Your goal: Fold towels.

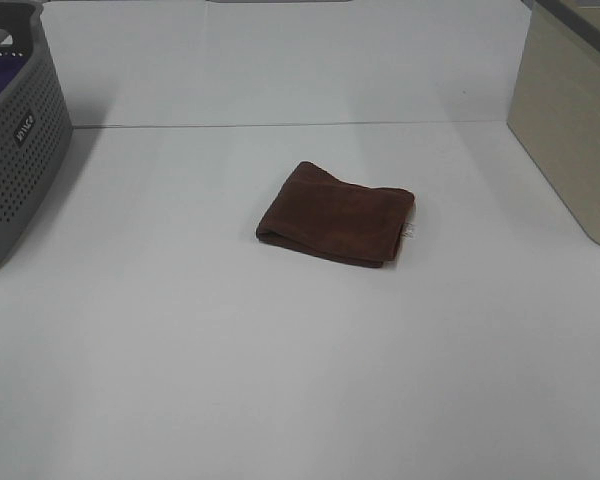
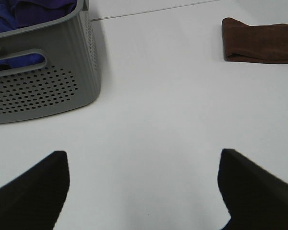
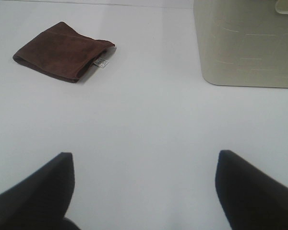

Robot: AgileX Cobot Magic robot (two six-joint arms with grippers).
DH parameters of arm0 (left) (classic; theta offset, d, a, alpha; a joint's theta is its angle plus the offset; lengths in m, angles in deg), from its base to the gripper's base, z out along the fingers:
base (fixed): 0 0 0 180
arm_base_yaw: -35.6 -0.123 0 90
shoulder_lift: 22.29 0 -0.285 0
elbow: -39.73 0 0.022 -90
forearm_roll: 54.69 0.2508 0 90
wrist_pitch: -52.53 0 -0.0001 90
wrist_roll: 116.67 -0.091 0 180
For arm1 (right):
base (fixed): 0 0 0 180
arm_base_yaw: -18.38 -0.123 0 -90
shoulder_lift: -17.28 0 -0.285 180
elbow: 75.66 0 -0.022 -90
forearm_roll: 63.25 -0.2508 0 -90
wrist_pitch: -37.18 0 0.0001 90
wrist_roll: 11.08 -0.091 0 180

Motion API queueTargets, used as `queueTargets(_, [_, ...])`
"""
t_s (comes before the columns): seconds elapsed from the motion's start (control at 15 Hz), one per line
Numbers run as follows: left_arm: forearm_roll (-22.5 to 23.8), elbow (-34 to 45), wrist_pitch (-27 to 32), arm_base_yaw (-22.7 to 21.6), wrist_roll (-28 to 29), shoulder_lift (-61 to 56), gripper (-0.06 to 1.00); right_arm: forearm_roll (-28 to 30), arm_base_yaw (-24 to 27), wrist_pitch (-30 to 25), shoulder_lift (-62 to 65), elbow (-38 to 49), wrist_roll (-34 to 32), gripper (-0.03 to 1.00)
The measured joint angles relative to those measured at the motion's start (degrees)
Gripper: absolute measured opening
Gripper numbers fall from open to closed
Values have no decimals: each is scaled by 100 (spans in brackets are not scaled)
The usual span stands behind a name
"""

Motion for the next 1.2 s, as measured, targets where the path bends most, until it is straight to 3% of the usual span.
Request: queueTargets(1.2, [0, 0, 0, 0, 0, 0, 80, 0, 0, 0, 6, 11, 0, 76])
